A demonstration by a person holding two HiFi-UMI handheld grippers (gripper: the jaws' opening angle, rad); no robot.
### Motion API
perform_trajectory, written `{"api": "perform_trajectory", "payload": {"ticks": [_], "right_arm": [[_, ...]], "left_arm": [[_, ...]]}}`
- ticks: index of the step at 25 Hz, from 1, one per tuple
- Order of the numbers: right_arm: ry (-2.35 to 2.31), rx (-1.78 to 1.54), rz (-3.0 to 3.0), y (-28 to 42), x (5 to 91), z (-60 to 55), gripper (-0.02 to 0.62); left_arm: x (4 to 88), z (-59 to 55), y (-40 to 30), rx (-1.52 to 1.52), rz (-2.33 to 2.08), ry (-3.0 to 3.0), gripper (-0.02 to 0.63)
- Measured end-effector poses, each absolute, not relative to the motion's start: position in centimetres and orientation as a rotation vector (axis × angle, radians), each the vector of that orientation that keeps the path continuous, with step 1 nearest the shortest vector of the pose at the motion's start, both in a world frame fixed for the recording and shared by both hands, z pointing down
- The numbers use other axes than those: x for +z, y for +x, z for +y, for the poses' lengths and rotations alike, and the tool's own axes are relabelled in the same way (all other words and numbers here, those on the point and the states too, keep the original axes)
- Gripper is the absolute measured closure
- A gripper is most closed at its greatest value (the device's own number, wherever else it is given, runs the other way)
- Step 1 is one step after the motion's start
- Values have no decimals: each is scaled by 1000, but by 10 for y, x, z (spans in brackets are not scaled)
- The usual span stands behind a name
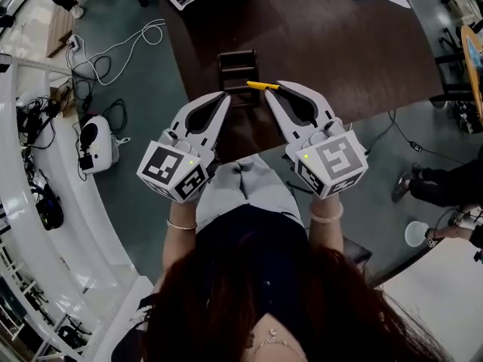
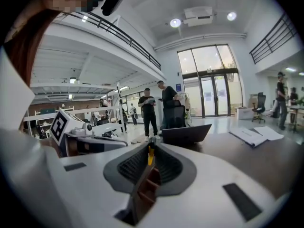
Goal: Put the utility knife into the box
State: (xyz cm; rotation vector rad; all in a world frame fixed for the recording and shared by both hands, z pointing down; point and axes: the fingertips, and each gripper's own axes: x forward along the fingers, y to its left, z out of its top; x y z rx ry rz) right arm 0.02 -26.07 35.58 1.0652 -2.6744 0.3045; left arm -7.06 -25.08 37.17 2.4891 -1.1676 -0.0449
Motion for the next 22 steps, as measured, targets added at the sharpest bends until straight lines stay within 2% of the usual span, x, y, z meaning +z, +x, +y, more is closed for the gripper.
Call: {"api": "perform_trajectory", "payload": {"ticks": [11, 22], "right_arm": [[1019, 504, -2522, -14, 449, -271, 541], [1023, 551, -2415, -19, 519, -266, 540]], "left_arm": [[435, -264, -74, -64, -1122, 2366, 604], [474, -257, -75, -40, -1082, 2301, 606]]}}
